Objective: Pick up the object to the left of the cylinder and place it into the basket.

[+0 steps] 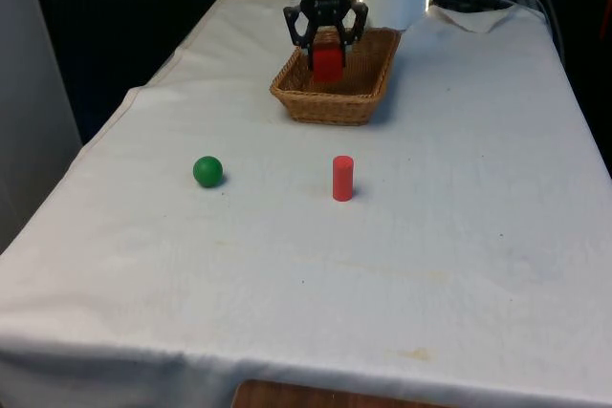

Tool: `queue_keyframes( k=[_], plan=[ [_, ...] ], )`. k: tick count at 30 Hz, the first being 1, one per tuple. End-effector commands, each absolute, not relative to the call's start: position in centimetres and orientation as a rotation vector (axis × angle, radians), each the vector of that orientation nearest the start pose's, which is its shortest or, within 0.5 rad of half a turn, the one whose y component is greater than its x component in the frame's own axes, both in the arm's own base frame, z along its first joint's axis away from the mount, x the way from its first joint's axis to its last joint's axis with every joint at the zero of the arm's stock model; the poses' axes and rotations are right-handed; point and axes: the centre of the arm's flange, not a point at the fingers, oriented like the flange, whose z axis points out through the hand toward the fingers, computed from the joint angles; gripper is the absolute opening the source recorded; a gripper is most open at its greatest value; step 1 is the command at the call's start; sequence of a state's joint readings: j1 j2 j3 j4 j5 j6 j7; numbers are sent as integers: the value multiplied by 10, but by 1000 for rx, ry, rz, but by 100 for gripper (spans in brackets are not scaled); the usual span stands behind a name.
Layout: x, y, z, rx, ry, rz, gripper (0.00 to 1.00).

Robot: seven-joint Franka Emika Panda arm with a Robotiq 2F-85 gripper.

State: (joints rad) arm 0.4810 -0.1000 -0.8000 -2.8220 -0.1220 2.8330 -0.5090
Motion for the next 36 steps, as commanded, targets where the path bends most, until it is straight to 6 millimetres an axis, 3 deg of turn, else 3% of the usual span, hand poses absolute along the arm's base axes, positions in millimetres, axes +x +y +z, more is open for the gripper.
queue_keyframes(
  k=[1, 13, 26, 28, 29, 30, 33, 35, 36],
  plan=[
    [363, -106, 230, -3111, -490, -166, 0],
    [353, -104, 212, -3149, -548, -188, 0],
    [351, -105, 206, -3175, -555, -199, 3],
    [352, -107, 204, -3183, -557, -179, 16],
    [351, -105, 206, -3176, -556, -197, 16],
    [351, -106, 206, -3176, -555, -197, 25],
    [351, -106, 206, -3176, -555, -195, 56],
    [351, -106, 206, -3178, -552, -194, 90],
    [351, -106, 206, -3178, -552, -194, 97]
  ],
)
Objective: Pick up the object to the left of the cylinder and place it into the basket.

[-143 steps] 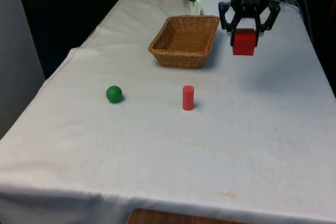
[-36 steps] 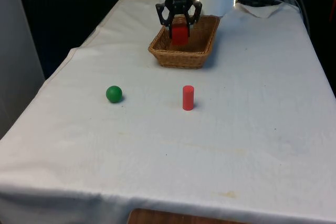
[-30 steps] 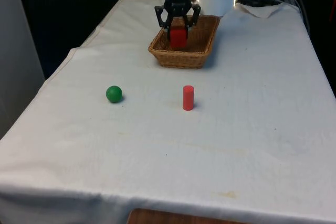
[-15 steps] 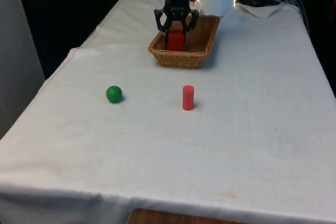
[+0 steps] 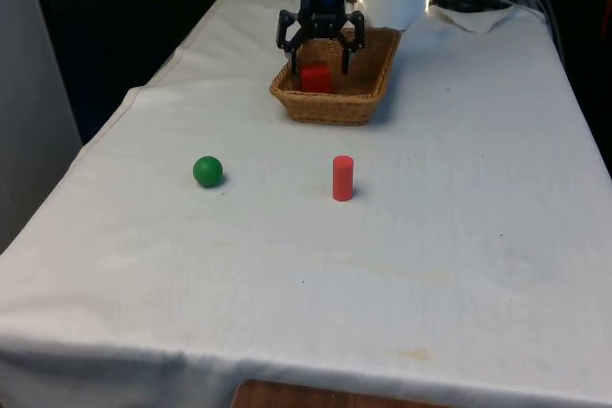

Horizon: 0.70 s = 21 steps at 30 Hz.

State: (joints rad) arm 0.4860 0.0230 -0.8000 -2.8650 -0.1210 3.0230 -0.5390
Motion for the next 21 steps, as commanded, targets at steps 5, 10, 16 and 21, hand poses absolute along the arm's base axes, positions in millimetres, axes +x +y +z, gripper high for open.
queue_keyframes(
  k=[5, 10, 16, 21],
  plan=[
    [351, -106, 206, -3178, -552, -194, 100],
    [359, -107, 210, -3178, -554, -199, 100],
    [369, -106, 221, -3168, -556, -216, 100],
    [379, -104, 234, -3149, -554, -237, 100]
  ],
)
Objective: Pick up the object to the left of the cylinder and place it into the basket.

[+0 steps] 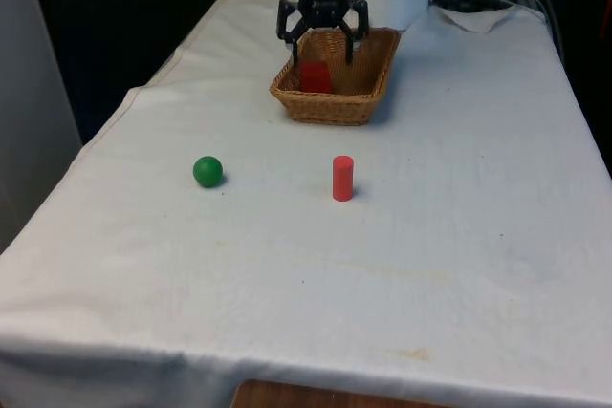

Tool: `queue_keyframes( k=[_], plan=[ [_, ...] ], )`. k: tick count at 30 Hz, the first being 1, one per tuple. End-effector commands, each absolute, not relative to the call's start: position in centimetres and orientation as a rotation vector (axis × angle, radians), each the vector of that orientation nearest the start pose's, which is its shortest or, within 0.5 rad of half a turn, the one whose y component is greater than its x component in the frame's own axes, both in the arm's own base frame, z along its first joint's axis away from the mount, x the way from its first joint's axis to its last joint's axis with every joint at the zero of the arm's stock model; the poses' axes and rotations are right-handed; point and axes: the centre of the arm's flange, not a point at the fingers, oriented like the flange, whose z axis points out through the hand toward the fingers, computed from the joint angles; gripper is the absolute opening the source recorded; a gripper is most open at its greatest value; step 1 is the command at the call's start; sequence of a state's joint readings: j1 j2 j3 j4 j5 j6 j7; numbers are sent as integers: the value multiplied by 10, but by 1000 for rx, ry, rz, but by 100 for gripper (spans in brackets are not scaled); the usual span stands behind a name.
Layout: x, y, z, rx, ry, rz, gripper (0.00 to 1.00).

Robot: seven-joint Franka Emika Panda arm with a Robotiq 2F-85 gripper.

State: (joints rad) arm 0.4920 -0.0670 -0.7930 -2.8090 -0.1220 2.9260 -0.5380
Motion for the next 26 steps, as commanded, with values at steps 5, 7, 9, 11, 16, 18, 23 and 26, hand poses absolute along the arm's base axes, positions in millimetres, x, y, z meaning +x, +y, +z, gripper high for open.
queue_keyframes(
  k=[5, 7, 9, 11, 16, 18, 23, 26],
  plan=[
    [392, -98, 250, -3129, -559, -253, 100],
    [398, -95, 255, -3125, -560, -258, 100],
    [400, -94, 257, -3123, -561, -258, 100],
    [405, -91, 262, -3122, -563, -262, 100],
    [420, -82, 273, -3121, -568, -269, 100],
    [422, -80, 275, -3121, -569, -268, 100],
    [436, -70, 284, -3124, -575, -274, 100],
    [438, -69, 286, -3129, -582, -279, 100]
  ],
)
